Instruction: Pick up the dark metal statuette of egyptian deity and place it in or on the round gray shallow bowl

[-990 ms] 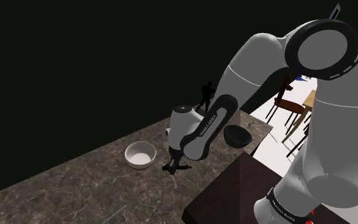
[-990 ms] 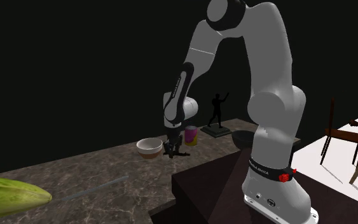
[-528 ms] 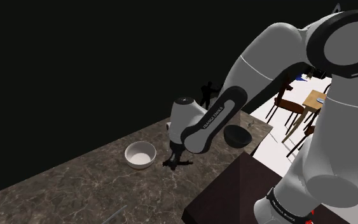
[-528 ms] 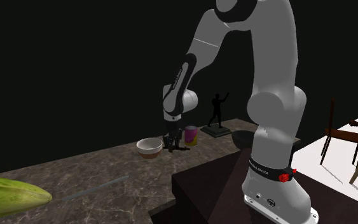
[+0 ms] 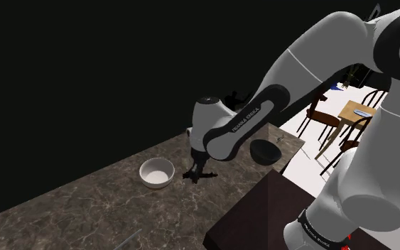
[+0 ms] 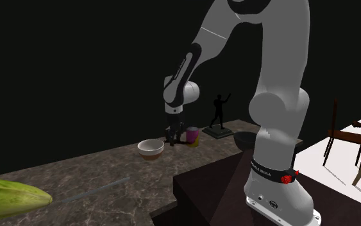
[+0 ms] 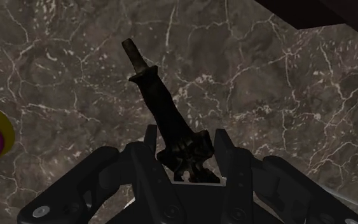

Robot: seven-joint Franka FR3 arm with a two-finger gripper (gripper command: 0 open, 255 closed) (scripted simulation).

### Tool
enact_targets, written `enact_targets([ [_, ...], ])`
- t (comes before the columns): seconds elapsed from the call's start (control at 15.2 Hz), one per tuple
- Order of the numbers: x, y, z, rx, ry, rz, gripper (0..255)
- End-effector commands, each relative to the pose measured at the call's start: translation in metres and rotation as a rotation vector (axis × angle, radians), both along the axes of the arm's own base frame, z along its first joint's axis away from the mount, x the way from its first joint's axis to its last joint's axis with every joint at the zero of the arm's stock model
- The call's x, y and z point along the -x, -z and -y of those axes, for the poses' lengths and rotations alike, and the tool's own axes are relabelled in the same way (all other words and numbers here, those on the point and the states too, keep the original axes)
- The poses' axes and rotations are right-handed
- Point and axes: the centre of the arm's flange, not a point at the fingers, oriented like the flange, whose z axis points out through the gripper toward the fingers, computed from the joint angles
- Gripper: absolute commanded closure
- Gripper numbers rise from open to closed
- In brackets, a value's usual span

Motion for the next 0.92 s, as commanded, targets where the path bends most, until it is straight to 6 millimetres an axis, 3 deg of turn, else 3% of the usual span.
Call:
enact_targets([
  [0.0, 0.0, -0.01, 0.0, 0.0, 0.0, -0.001, 255],
  [0.26, 0.0, -0.028, 0.0, 0.0, 0.0, -0.001, 255],
  [0.86, 0.015, -0.029, 0.118, 0.0, 0.0, -0.001, 255],
])
